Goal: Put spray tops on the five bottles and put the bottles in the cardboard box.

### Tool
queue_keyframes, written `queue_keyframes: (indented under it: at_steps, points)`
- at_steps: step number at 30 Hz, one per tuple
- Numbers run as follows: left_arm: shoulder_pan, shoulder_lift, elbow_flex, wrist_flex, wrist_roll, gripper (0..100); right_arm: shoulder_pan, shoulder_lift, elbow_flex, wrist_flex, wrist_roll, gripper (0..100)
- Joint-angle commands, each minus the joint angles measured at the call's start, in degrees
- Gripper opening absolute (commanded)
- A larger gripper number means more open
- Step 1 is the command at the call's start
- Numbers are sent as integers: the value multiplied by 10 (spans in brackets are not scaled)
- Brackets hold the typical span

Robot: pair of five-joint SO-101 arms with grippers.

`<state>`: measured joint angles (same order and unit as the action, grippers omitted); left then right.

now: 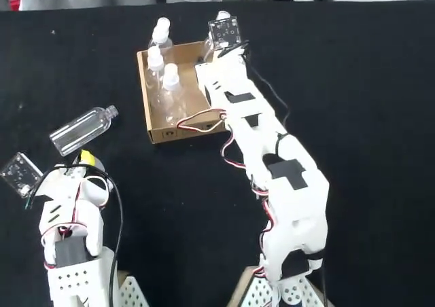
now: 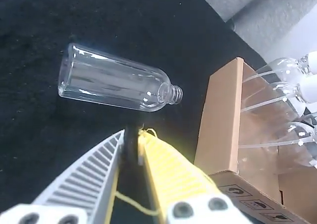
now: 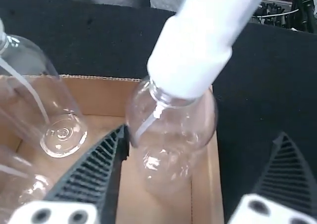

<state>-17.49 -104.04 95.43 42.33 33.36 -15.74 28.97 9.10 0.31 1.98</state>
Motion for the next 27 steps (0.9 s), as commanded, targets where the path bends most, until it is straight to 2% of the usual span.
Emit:
queue_keyframes:
  at_steps: [1,18,23,27]
  points:
    - [-5,-5,-6,-3,-5,40,5,-7,3,-5,7,396]
    - [-5,-5,-5,-4,-5,40,4,-114,75,31,6,396]
    - [-6,-5,19,-54,-5,40,-9,-152,107,31,6,396]
    - [-6,-5,20,-59,-4,40,-16,-184,138,32,8,396]
